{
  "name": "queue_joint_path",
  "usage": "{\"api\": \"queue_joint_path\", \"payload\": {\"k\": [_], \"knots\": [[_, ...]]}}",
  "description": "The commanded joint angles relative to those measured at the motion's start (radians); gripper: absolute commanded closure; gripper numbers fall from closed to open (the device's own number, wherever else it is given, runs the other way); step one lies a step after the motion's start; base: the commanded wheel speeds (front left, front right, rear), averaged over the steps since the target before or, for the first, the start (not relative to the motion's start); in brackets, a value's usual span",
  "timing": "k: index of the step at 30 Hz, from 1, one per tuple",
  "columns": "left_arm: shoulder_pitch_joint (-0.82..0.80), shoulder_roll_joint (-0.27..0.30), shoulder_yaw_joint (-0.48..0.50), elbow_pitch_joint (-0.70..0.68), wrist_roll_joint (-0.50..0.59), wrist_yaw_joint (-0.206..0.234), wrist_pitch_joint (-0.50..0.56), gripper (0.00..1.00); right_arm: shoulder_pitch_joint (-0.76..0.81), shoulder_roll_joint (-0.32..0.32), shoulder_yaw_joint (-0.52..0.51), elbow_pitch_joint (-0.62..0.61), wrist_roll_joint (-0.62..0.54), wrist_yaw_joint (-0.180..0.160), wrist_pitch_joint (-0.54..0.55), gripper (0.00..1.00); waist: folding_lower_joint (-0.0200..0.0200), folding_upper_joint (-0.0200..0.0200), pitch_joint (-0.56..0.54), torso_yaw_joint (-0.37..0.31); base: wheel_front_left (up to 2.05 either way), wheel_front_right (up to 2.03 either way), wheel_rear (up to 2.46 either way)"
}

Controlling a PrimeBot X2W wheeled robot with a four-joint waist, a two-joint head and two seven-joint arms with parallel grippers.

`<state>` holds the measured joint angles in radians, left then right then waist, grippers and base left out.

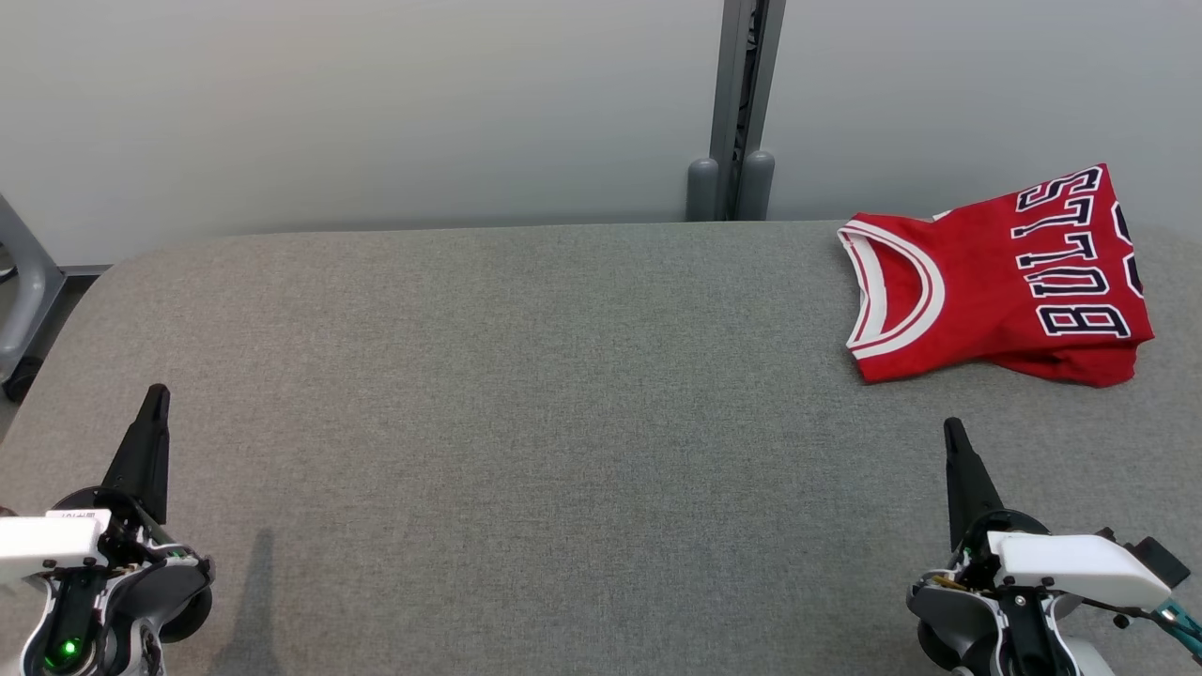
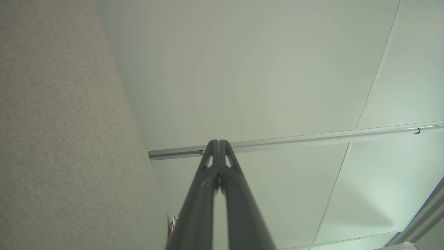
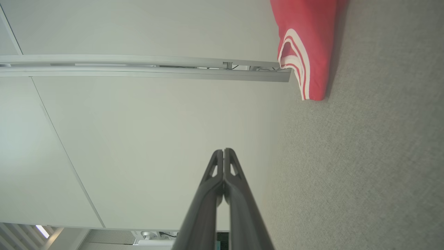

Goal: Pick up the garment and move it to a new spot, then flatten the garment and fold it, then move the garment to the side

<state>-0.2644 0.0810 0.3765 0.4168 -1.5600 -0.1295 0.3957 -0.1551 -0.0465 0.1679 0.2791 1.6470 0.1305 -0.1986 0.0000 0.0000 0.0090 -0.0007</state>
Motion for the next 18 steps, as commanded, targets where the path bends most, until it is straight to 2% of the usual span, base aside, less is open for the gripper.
{"api": "queue_joint_path", "payload": {"k": [1, 18], "knots": [[-0.009, 0.007, 0.001, -0.001, -0.003, -0.003, -0.001, 1.00, -0.007, -0.006, -0.002, -0.001, 0.005, 0.000, 0.002, 1.00, 0.0000, 0.0000, 0.000, 0.000, 0.00, 0.00, 0.00], [-0.009, 0.008, 0.000, -0.001, -0.005, -0.003, -0.002, 1.00, -0.007, -0.006, -0.002, 0.000, 0.005, 0.000, 0.002, 1.00, 0.0000, 0.0000, 0.000, 0.000, 0.00, 0.00, 0.00]]}}
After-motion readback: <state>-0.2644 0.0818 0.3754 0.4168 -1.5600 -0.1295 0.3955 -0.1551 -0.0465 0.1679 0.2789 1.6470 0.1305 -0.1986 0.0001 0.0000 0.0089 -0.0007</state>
